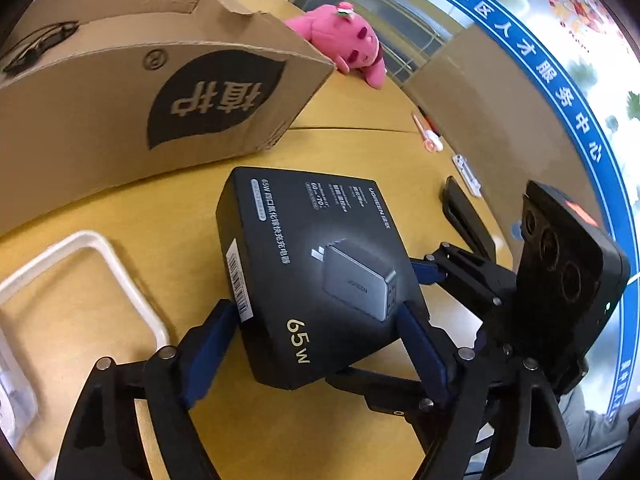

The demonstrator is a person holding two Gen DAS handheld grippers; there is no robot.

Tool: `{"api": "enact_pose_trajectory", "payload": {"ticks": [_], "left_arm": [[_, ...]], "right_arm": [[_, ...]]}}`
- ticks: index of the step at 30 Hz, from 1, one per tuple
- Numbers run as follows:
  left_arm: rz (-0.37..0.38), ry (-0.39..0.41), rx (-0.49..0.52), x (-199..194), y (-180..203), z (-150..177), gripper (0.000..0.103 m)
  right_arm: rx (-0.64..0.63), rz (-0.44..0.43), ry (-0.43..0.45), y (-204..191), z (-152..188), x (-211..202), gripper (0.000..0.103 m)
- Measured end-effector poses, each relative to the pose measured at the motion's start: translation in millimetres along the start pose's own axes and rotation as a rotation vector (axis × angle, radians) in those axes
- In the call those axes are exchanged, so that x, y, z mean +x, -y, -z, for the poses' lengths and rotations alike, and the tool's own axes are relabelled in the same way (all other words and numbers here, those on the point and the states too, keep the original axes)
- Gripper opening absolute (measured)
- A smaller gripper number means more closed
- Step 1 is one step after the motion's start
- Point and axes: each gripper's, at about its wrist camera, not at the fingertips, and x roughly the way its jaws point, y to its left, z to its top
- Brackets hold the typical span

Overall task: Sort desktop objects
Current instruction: 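Lift the charger box with both grippers and carry it over the cardboard box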

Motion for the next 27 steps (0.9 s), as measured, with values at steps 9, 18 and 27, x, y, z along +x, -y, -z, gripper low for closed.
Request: {"api": "enact_pose_trajectory", "payload": {"ticks": [9, 18, 27], "left_arm": [[-0.055, 0.143, 0.091, -46, 31, 2, 0.085], [-0.079, 0.353, 0.125, -132, 39, -16, 0.085], [-0.145, 0.476, 0.172, -199, 23, -67, 0.085]], "right_arm": [[-0.058, 0.09, 0.126, -34, -8, -36, 0.089], [-0.232, 0.152, 0.284, -82, -60, -79, 0.089], [-0.321, 0.134, 0.378, -108, -150, -88, 0.089]]}}
